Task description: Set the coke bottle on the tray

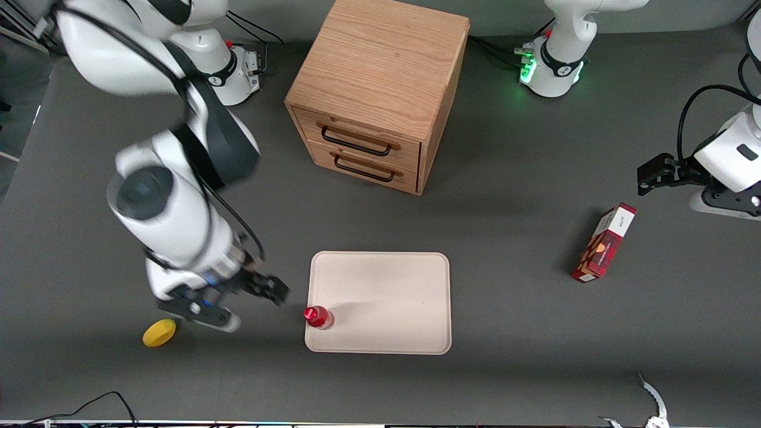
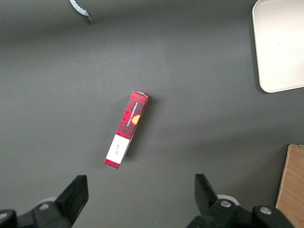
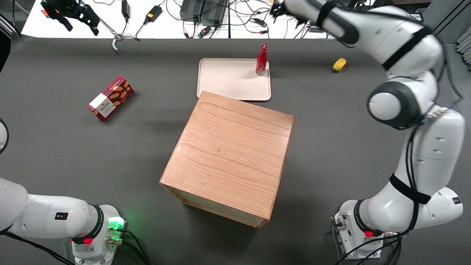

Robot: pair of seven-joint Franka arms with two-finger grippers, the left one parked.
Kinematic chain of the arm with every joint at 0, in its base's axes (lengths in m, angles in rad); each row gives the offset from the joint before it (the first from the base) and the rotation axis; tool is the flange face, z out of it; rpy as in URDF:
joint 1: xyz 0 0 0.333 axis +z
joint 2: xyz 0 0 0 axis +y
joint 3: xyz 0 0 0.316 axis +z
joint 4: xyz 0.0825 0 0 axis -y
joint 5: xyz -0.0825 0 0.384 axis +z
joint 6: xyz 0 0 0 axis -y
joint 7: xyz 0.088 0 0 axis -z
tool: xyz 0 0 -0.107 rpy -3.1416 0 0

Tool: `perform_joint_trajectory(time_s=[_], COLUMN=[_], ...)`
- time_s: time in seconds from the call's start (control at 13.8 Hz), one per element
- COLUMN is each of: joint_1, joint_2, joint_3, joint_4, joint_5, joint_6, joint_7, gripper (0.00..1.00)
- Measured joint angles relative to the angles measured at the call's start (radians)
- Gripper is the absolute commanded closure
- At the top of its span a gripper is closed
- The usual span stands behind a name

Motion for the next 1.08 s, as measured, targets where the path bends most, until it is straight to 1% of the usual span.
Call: perform_joint_trajectory(time_s=[0.07,0.22,0.36,0.43,0.51,0.58,0.65,0.8,0.94,1.08], joint_1=[-0.027,-0.086,-0.113,-0.115,-0.117,-0.119,-0.125,-0.131,-0.127,-0.127], joint_2=[-0.084,-0.257,-0.426,-0.501,-0.565,-0.619,-0.661,-0.717,-0.739,-0.744], joint_3=[0.004,-0.019,-0.108,-0.171,-0.236,-0.293,-0.33,-0.353,-0.35,-0.349], joint_4=[-0.031,-0.15,-0.34,-0.446,-0.551,-0.65,-0.736,-0.86,-0.894,-0.873], joint_5=[0.026,0.135,0.238,0.294,0.337,0.363,0.376,0.381,0.381,0.381], joint_6=[-0.068,-0.139,-0.139,-0.122,-0.098,-0.064,-0.03,0.028,0.044,0.03], joint_7=[-0.05,-0.138,-0.233,-0.287,-0.348,-0.405,-0.443,-0.464,-0.464,-0.462], gripper=[0.0,0.0,0.0,0.0,0.0,0.0,0.0,0.0,0.0,0.0])
